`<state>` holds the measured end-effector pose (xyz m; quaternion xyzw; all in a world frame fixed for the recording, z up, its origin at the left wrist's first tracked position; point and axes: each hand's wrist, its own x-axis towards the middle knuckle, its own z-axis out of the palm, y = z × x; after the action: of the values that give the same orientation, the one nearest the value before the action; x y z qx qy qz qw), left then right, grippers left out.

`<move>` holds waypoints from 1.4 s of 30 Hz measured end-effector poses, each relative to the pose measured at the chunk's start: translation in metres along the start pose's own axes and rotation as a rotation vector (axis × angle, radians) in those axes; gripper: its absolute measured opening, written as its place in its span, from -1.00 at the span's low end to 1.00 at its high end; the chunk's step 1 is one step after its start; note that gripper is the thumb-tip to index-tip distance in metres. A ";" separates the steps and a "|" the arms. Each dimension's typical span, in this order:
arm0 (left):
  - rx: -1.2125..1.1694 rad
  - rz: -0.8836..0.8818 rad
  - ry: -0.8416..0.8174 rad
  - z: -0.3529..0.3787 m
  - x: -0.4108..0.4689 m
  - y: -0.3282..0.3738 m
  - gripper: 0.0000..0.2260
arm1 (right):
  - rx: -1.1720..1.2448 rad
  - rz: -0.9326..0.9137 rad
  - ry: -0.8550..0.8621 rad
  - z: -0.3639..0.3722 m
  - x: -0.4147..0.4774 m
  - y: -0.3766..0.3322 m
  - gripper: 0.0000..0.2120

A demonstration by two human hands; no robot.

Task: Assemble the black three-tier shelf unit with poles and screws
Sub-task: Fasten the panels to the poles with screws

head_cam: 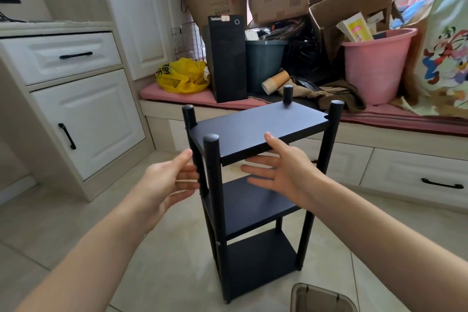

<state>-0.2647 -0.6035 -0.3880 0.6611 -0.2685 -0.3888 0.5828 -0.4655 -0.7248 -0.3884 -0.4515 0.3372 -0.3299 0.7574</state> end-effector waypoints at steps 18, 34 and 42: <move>-0.649 -0.030 -0.275 0.048 0.027 0.010 -0.91 | 0.038 -0.054 -0.012 0.003 0.023 -0.007 -0.74; -0.524 0.102 -0.506 0.062 0.010 -0.026 -0.52 | -0.336 0.066 -0.016 -0.011 0.011 0.027 -0.28; -0.567 0.177 -0.501 0.066 0.012 -0.030 -0.74 | -0.788 -0.145 -0.247 -0.020 -0.027 0.054 -0.54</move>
<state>-0.3159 -0.6453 -0.4215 0.3324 -0.3403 -0.5454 0.6901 -0.4860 -0.6924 -0.4389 -0.7655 0.3113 -0.1715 0.5363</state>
